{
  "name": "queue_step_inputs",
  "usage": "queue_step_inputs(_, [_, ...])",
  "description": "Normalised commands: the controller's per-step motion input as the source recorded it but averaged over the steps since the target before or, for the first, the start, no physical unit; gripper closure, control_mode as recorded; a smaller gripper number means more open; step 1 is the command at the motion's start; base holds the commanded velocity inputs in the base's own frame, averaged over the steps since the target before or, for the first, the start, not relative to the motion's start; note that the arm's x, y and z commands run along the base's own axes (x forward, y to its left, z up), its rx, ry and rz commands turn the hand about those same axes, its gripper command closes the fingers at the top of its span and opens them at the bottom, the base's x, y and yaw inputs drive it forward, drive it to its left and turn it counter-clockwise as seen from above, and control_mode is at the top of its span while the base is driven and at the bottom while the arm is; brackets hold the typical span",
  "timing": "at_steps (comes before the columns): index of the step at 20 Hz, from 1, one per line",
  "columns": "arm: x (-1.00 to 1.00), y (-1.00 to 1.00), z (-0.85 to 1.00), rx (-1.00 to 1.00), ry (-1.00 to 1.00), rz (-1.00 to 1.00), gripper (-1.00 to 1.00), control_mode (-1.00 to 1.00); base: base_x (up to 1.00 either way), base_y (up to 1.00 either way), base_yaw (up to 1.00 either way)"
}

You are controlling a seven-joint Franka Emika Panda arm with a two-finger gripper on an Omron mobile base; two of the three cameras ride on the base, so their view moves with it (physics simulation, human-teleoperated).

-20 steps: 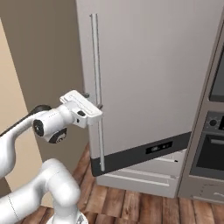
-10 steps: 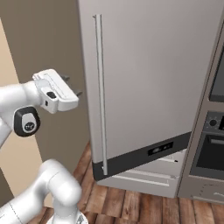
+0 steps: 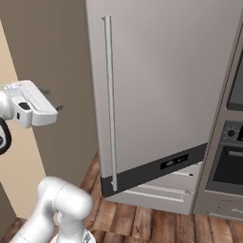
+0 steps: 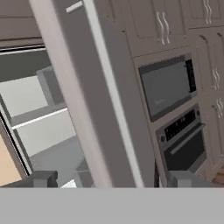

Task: Take the lemon wedge from the fridge and place it on the plate with fish on the dining counter.

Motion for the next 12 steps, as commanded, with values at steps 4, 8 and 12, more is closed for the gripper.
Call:
queue_step_inputs(4, [0.01, 0.75, 0.04, 0.00, 0.05, -0.01, -1.00, -1.00, 0.00, 0.00, 0.00])
queue_step_inputs(8, [0.26, 0.08, 0.09, 0.00, 0.03, -0.05, -1.00, -1.00, 0.00, 0.00, 0.00])
queue_step_inputs(12, [0.67, -0.04, -0.04, 0.00, 0.07, -0.20, -1.00, -1.00, 0.00, 0.00, 0.00])
